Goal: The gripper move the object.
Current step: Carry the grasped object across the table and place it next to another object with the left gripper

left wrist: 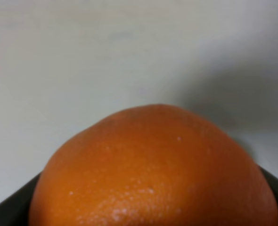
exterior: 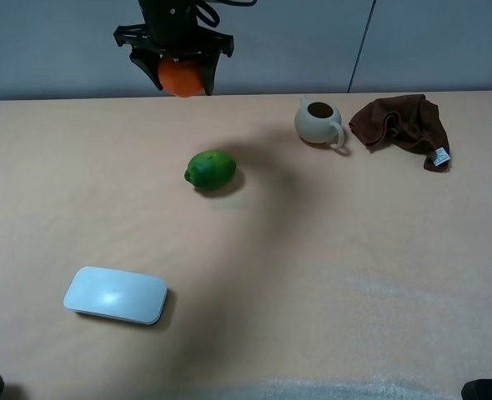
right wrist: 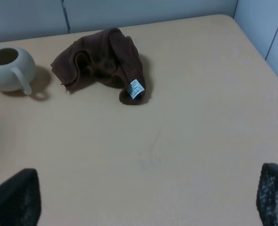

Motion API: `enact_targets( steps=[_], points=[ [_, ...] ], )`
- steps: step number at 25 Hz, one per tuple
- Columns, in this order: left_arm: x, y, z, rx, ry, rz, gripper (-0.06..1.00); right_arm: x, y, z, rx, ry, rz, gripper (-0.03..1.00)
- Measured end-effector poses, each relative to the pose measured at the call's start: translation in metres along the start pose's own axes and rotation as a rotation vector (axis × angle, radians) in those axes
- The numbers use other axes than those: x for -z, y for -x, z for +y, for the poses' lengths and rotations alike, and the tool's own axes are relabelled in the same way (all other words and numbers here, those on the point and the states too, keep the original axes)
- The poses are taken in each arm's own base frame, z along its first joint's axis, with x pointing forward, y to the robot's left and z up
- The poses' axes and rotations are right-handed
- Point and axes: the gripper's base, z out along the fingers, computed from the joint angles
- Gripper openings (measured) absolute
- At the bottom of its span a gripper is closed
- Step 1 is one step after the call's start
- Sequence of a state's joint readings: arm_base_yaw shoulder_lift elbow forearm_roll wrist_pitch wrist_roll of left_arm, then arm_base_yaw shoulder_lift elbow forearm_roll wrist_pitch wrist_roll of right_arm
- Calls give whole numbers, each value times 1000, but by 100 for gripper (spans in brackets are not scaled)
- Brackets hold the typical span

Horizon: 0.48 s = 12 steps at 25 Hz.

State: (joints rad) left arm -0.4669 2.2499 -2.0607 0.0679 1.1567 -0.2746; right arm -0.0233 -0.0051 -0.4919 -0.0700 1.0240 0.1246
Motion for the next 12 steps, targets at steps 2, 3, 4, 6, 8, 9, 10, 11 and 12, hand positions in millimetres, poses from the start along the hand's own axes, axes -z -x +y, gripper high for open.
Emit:
enact_targets(
  steps=[2, 3, 4, 6, 8, 9, 10, 11, 12],
  points=[
    [1, -3, -10, -11, -7, 0, 74, 0, 0, 0, 0, 0, 0, 69],
    [1, -4, -14, -16, -9, 1, 74, 0, 0, 0, 0, 0, 0, 69],
    [1, -5, -19, -25, -13, 1, 74, 0, 0, 0, 0, 0, 0, 69],
    [2, -8, -28, -44, -19, 1, 74, 0, 0, 0, 0, 0, 0, 69],
    [3, -11, -39, -69, -26, 2, 74, 0, 0, 0, 0, 0, 0, 69],
    [3, -13, -45, -85, -30, 2, 74, 0, 0, 0, 0, 0, 0, 69],
    [4, -15, -50, -100, -34, 2, 74, 0, 0, 0, 0, 0, 0, 69],
    [5, -17, -56, -120, -38, 2, 74, 0, 0, 0, 0, 0, 0, 69],
    [5, -19, -63, -140, -42, 2, 74, 0, 0, 0, 0, 0, 0, 69]
  ],
)
